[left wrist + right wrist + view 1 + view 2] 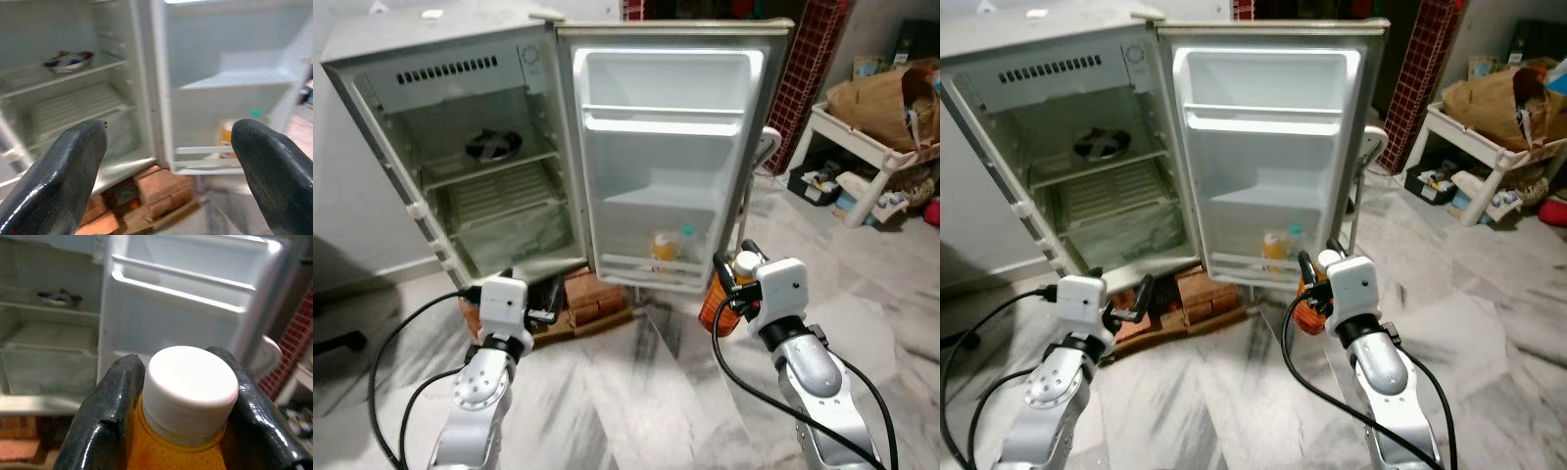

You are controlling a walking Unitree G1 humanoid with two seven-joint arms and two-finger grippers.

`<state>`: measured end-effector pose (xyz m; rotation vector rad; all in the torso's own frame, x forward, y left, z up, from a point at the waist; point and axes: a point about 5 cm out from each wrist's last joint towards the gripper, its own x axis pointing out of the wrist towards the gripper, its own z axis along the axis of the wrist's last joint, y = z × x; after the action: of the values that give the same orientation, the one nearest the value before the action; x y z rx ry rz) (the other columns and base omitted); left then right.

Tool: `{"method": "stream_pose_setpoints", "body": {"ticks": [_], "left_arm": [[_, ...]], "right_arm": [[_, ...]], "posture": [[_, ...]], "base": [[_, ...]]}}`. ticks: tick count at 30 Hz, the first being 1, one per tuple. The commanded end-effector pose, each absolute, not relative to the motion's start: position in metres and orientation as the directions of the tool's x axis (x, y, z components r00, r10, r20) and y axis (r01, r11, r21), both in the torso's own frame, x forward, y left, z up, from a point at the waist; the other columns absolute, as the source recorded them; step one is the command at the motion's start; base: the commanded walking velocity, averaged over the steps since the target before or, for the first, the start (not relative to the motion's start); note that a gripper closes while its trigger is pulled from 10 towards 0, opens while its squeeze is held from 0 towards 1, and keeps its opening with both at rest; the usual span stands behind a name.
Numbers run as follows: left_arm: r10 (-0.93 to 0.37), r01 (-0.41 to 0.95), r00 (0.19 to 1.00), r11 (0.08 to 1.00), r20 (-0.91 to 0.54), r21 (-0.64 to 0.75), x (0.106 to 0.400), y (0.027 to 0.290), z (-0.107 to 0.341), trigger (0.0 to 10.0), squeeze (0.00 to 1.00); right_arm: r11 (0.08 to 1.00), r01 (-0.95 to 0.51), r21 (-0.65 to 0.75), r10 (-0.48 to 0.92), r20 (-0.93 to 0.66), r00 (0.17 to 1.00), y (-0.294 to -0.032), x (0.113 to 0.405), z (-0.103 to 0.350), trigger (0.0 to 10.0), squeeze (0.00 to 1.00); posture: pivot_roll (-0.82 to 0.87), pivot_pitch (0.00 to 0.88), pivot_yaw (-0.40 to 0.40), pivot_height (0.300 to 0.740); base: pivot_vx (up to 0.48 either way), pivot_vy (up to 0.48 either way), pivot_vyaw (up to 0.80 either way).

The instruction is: Restocking fridge

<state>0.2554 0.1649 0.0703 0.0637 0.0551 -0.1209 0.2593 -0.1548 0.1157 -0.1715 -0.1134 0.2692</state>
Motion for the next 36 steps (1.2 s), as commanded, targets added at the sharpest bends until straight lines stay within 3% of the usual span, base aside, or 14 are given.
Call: {"method": "stream_pose_setpoints", "body": {"ticks": [1,7,31,36], "left_arm": [[-0.096,0.101,0.993,0.993,-0.074,0.068,0.248,0.172,0.069,10.0,0.00],[-0.106,0.113,0.988,0.992,-0.109,0.062,0.232,0.169,0.060,10.0,0.00],[-0.121,0.126,0.989,0.991,-0.086,0.055,0.241,0.162,0.067,10.0,0.00],[-0.119,0.123,0.988,0.991,-0.095,0.043,0.241,0.162,0.066,10.0,0.00]], "right_arm": [[0.950,-0.256,-0.179,0.280,0.126,0.952,-0.150,0.257,0.122,10.0,0.00],[0.949,-0.242,-0.200,0.266,0.105,0.958,-0.157,0.253,0.113,10.0,0.00],[0.949,-0.242,-0.204,0.271,0.127,0.954,-0.155,0.260,0.116,10.0,0.00],[0.933,-0.288,-0.218,0.321,0.137,0.937,-0.150,0.258,0.117,10.0,0.00]], "posture": [[-0.02,0.055,0.011,0.740],[-0.02,0.060,0.017,0.740],[-0.01,0.051,0.001,0.740],[-0.01,0.052,0.004,0.740]], "base": [[0.371,0.000,0.00],[0.361,0.000,0.00],[0.347,0.000,0.12],[0.113,0.394,0.43]]}}
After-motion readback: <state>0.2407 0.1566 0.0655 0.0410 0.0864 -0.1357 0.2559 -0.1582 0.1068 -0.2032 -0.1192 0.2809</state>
